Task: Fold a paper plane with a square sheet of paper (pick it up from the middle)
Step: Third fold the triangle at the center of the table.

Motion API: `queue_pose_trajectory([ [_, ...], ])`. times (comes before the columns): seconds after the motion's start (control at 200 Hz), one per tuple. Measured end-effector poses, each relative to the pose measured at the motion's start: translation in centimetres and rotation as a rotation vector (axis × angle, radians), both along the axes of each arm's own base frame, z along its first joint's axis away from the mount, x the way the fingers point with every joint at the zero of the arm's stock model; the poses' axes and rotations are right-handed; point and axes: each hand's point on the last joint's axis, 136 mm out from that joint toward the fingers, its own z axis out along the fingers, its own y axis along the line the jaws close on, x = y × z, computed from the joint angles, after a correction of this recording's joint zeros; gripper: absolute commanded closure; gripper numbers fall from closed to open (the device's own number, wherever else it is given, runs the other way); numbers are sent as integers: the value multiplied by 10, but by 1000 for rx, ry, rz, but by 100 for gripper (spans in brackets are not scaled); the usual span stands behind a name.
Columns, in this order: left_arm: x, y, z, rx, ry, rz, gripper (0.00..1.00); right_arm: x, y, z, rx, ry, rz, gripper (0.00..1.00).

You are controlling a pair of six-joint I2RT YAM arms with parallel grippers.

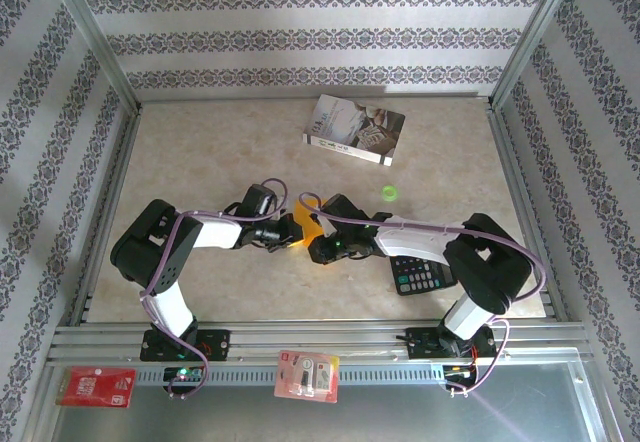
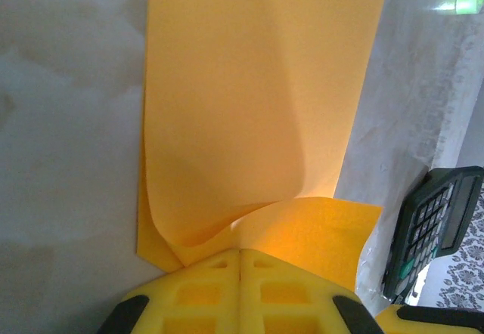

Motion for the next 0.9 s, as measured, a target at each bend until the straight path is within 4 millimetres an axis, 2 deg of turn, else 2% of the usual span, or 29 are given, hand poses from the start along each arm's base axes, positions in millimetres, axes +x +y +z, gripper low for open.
queue_pose_trajectory([
  [0.15, 2, -2, 0, 25, -4, -8, 100, 4, 2, 1, 42, 29, -6, 80],
  [0.37, 3, -3, 0, 34, -2, -11, 100, 0, 5, -12, 54, 88, 7, 83],
  [0.605, 3, -3, 0, 39, -4, -15, 100, 8, -3, -17, 56, 114, -21, 87],
  [0.744, 3, -3, -1, 43, -7, -20, 100, 5, -9, -25, 46, 125, -29, 89],
  [0.899, 3, -3, 0, 46, -11, -26, 100, 5, -10, -26, 70, 116, -31, 91],
])
